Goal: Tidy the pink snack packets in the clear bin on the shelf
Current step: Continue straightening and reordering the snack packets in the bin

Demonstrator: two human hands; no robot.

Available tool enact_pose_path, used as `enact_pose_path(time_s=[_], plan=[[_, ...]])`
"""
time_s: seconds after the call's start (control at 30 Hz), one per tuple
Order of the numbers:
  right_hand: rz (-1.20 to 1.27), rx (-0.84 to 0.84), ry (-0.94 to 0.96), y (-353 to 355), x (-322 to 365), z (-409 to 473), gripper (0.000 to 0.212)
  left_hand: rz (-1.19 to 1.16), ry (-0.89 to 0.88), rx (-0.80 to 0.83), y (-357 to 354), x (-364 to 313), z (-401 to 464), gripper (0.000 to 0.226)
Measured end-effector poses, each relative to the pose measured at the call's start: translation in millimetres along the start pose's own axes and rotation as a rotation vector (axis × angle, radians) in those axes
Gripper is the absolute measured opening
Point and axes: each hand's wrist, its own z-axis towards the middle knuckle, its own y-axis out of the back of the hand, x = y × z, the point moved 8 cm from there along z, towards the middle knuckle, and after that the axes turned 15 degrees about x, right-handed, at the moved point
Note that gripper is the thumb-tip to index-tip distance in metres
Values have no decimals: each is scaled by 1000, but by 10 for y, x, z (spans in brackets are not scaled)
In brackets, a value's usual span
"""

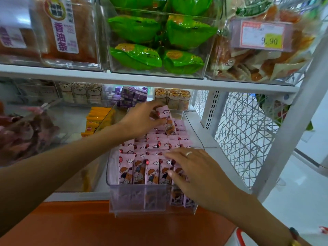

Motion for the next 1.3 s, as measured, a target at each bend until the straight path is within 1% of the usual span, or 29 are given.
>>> enact_pose_path(time_s=[0.13, 0.2, 0.27, 0.33, 0.4, 0.47, 0.53, 0.63, 0.67, 0.73, 0.8, 0.9, 1.0, 1.03, 1.07, 1.17, 1.23, 1.3], plan=[[29, -38, 46, 35, 8, -4, 44, 148, -16, 139, -73, -68, 242, 50], [60, -68, 66, 101, 4, -14, 39, 147, 17, 162, -197, -39, 321, 53], [66, -123, 49, 202, -42, -38, 31, 161, 51, 194, -367, 28, 374, 48], [99, -232, -22, 336, -184, -100, 28, 264, 58, 267, -536, 79, 394, 38], [155, -310, -125, 416, -372, -175, 33, 312, 38, 336, -618, 106, 384, 23], [230, -293, -229, 379, -544, -230, 37, 317, 28, 374, -632, 115, 360, 27], [318, -236, -284, 297, -624, -251, 37, 336, 21, 339, -593, 102, 340, 31], [388, -210, -287, 229, -628, -254, 33, 267, -17, 181, -459, 43, 283, 29], [401, -219, -282, 226, -625, -257, 32, 247, -38, 179, -458, 18, 265, 27], [421, -238, -274, 232, -609, -259, 30, 262, -65, 231, -519, -27, 245, 27], [437, -241, -273, 232, -592, -258, 27, 290, -49, 254, -558, -52, 233, 28], [447, -235, -284, 227, -592, -268, 27, 264, 10, 230, -553, -41, 261, 27], [414, -235, -299, 246, -609, -290, 31, 311, 34, 152, -505, -77, 257, 18], [404, -243, -302, 260, -611, -295, 32, 289, 41, 106, -469, -85, 237, 14], [389, -262, -302, 283, -606, -303, 33, 214, 50, 55, -423, -82, 212, 14], [340, -369, -289, 403, -558, -320, 35, -218, 66, -151, -206, -40, 68, 19], [344, -448, -252, 494, -490, -320, 31, -486, 50, -289, -68, -46, -120, 12], [398, -493, -193, 555, -383, -292, 27, -616, -4, -394, 35, -109, -355, 11]])
